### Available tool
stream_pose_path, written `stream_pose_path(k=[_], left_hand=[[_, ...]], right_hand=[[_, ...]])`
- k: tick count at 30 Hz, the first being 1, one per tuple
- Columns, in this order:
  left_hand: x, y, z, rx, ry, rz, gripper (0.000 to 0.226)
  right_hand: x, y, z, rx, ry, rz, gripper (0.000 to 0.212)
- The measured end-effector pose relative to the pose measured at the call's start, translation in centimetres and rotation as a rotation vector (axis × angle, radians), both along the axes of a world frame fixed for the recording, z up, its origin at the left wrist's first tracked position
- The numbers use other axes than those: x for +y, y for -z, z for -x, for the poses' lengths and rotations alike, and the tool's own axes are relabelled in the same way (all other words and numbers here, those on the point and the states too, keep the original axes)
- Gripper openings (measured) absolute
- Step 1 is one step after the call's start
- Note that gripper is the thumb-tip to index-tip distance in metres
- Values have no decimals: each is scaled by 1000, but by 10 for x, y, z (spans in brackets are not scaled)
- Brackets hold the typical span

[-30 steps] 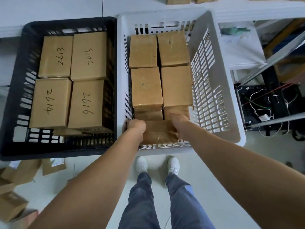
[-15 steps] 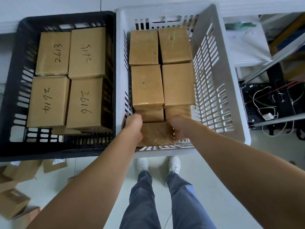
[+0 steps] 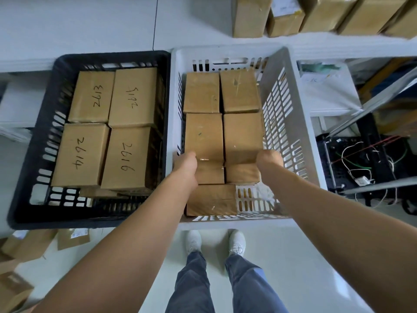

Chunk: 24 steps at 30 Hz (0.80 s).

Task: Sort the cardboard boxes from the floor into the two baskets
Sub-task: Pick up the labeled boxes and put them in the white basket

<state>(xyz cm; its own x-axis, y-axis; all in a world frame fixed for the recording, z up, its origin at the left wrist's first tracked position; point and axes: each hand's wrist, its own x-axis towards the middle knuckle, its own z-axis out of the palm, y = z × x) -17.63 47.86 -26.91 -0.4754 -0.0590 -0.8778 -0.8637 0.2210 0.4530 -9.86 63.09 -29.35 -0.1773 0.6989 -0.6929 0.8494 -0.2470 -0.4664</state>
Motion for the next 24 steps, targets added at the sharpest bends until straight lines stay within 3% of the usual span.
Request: stream_pose_path(k=[4, 8, 12, 14, 16, 20, 24], left_hand=[[10, -4, 14, -8, -55, 2, 27], [15, -10, 15, -3, -45, 43, 33], [24, -20, 17, 24, 91, 93, 17], [34, -28, 24, 72, 122, 104, 9], [42, -38, 34, 156, 133, 110, 23], [52, -40, 63, 300, 157, 162, 11], [60, -28, 81, 210, 373, 224, 45]], right_hand=[[9, -9, 21, 109, -47, 17, 47], [11, -5, 32, 94, -117, 35, 54], [20, -10, 40, 113, -82, 19, 51], [27, -14, 48, 128, -74, -15, 52], [34, -15, 59, 145, -103, -47, 51], [46, -19, 74, 192, -127, -66, 46], [60, -15, 83, 137, -149, -21, 54]])
